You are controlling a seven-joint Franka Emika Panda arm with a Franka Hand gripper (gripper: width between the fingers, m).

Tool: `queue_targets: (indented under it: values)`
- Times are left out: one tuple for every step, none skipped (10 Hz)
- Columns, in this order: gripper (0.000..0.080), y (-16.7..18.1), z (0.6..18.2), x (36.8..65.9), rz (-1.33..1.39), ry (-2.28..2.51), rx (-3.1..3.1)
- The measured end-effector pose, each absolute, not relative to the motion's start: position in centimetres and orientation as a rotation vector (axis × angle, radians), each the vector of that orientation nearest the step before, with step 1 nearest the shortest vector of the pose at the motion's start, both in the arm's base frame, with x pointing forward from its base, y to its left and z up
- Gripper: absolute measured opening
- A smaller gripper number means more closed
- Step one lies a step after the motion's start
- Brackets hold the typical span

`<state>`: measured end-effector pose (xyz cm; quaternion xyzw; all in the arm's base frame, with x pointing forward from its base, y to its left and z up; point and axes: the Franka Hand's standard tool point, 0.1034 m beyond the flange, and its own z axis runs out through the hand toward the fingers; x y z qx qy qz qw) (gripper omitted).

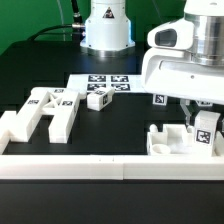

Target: Assemble chair

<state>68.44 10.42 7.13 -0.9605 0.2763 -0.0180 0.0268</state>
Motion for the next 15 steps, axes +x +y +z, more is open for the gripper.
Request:
queue_targets:
  values:
    - [0.0291,10.64,7.14,68.48,-0.050,1.070,-2.883]
    - [0.0291,10.90,7.15,68.44,-0.041,1.227,-2.814]
    - [0.0291,10.95,7.15,68.44,-0.036,1.362,-2.750]
    - [0.0291,10.96,7.14,68.45,-0.033,1.442,-2.708]
    - [0.0291,10.98,7.14,68.49,-0.033,1.531,-2.656]
    - [0.0291,10.97,7.15,68.49,-0.032,1.556,-2.642]
    - [0.0383,10.97,7.12,68.48,-0.033,1.535,-2.654]
    - [0.0383,10.98,7.12,68.48,-0.034,1.511,-2.668]
    - [0.0555,11.00,7.12,68.45,-0.032,1.506,-2.673]
    - [0.0555,11.06,7.16,68.31,-0.023,1.387,-2.748]
    - [0.0630,11.10,7.22,68.38,-0.033,1.215,-2.828]
    - [0.0644,11.20,7.22,68.39,-0.038,1.100,-2.874]
    - [0.0644,11.24,7.22,68.39,-0.043,0.975,-2.919]
    - [0.0648,11.26,7.22,68.39,-0.047,0.850,-2.959]
    - [0.0648,11.27,7.21,68.38,-0.050,0.750,-2.988]
